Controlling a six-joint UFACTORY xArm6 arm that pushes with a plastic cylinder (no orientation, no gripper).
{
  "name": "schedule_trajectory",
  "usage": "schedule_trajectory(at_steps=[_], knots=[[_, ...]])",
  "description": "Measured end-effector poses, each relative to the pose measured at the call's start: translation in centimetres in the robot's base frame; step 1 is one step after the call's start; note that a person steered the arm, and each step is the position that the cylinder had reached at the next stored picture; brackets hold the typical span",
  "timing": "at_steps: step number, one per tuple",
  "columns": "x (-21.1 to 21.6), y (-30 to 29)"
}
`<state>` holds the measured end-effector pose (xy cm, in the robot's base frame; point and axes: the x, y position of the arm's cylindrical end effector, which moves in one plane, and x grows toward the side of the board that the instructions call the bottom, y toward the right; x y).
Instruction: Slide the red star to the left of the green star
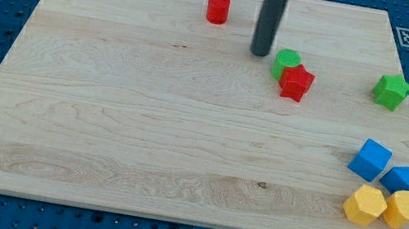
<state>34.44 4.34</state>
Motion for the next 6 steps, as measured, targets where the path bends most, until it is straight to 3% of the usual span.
schedule_trajectory(at_steps=[1,2,4,5,6], knots=[[3.0,-1.6],[7.1,1.7],[5.8,11.8],[5.8,12.4],[7.4,8.1]])
